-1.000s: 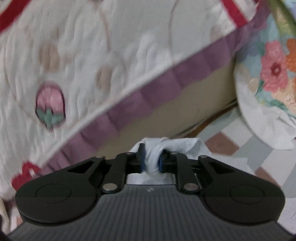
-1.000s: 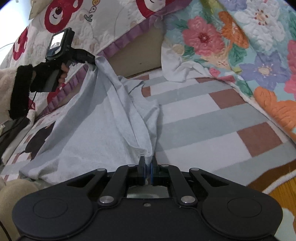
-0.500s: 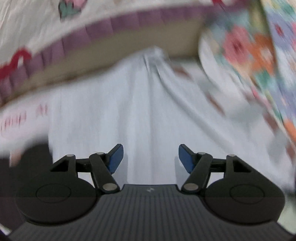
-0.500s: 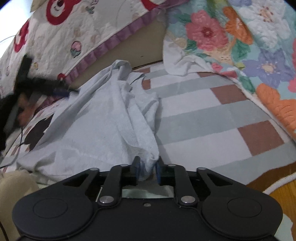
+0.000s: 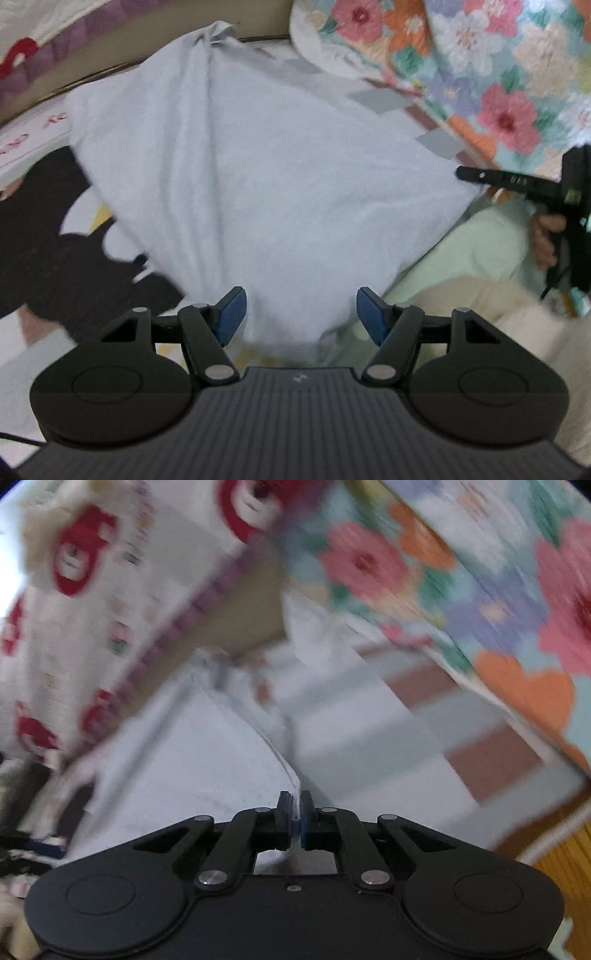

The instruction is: Fold clothes

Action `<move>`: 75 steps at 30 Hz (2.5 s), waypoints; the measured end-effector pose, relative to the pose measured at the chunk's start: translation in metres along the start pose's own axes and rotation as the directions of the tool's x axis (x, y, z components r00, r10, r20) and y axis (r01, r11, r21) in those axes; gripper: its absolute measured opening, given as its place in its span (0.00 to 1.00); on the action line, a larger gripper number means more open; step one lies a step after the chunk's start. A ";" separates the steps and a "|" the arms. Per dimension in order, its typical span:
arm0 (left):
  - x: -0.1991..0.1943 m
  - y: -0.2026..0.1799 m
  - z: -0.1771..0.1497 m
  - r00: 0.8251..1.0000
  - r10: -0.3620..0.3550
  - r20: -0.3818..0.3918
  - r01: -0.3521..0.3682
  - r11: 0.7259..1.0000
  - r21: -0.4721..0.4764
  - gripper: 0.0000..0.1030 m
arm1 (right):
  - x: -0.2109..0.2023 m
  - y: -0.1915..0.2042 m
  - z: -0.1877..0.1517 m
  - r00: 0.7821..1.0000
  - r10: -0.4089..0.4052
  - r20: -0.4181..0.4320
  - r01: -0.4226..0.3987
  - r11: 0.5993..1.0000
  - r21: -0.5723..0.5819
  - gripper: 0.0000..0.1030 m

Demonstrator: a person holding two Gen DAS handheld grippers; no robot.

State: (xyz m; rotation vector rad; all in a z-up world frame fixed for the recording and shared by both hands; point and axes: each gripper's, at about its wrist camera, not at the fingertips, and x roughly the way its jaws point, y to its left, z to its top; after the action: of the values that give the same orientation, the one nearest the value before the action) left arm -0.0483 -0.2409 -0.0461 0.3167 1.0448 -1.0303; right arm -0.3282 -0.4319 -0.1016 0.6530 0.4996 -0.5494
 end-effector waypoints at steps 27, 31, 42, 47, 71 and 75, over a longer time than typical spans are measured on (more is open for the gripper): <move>-0.026 -0.039 -0.017 0.976 0.187 -0.109 -0.178 0.980 0.090 0.01 | -0.020 0.001 0.031 0.991 0.131 0.006 -0.132 0.990 0.052 0.06; -0.015 -0.027 -0.025 0.972 0.188 -0.142 -0.187 0.982 0.020 0.00 | 0.007 -0.010 -0.003 0.990 -0.003 -0.141 0.007 1.000 0.025 0.06; -0.045 -0.001 -0.020 0.990 0.142 -0.027 -0.144 0.982 -0.125 0.23 | -0.003 0.003 0.010 0.976 -0.170 -0.138 0.154 0.981 -0.121 0.07; -0.043 0.046 0.005 0.957 0.284 0.062 -0.264 0.939 -0.218 0.41 | -0.006 0.009 0.038 0.984 -0.173 -0.039 0.163 0.970 -0.178 0.14; 0.044 0.166 0.091 0.851 0.440 0.288 -0.290 0.850 -0.440 0.48 | 0.346 0.109 0.221 0.938 0.199 -0.285 -0.163 0.976 0.145 0.51; 0.056 0.172 0.098 0.858 0.441 0.265 -0.290 0.840 -0.458 0.48 | 0.358 0.094 0.211 0.953 0.253 -0.166 -0.210 0.948 0.239 0.48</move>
State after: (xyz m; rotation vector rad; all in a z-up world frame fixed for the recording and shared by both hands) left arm 0.1546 -0.2464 -0.0829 -0.0172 0.7901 -0.4718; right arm 0.0509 -0.6247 -0.1268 0.9703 0.5412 -0.3193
